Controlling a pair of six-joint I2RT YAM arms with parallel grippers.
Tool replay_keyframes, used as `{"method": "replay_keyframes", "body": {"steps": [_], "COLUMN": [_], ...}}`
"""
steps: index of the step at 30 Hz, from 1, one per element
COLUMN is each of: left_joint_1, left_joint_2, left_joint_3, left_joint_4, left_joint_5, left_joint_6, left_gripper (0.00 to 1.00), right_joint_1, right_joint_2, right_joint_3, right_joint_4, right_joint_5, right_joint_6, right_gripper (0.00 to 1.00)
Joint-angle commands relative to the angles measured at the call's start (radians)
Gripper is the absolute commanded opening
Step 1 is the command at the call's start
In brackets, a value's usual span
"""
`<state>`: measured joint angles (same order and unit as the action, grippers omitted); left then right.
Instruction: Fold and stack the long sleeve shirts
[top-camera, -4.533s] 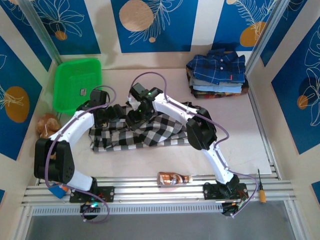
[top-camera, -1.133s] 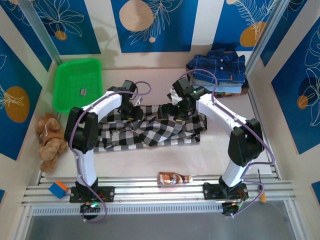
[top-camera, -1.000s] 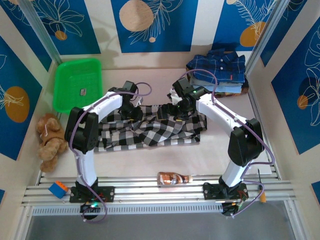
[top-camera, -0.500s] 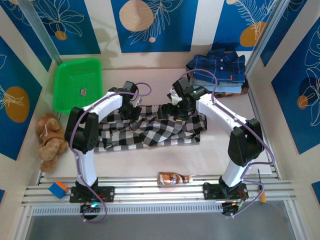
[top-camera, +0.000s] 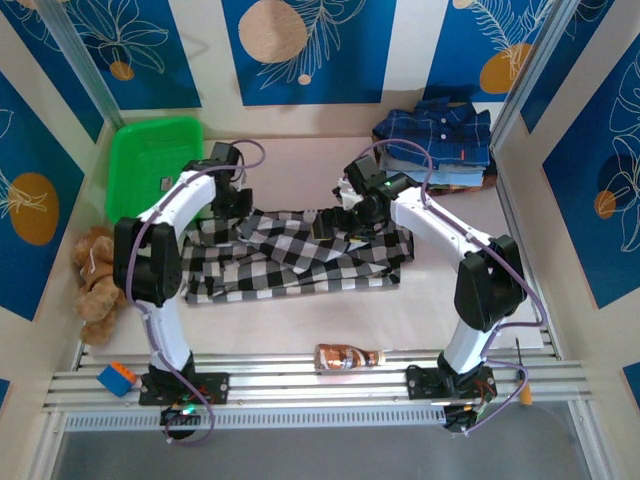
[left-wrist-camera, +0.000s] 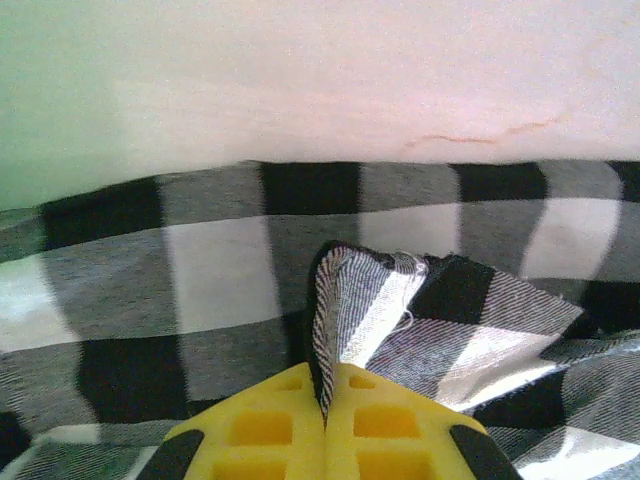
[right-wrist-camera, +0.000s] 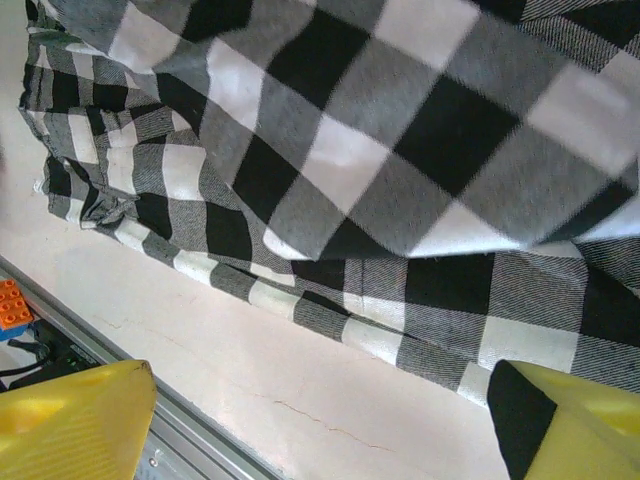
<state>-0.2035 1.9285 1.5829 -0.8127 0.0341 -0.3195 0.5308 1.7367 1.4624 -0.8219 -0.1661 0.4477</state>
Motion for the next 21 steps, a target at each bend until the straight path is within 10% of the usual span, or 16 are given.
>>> {"method": "replay_keyframes", "body": {"steps": [1,21], "left_joint_1": [0.029,0.047], "left_joint_2": [-0.047,-0.091], "left_joint_3": [0.007,-0.029], "left_joint_4": [-0.055,-0.141], "left_joint_5": [-0.072,-0.256], "left_joint_6": [-0.042,-0.015], "left_gripper": [0.0,0.0], "right_joint_1": [0.01,-0.003], "right_joint_2": [0.035,0.355], "right_joint_3": [0.032,0.272], "right_joint_4": [0.005,-0.062], "right_joint_5": [-0.037,-0.047], "right_joint_6": [0.0,0.002], "right_gripper": [0.87,0.76]}}
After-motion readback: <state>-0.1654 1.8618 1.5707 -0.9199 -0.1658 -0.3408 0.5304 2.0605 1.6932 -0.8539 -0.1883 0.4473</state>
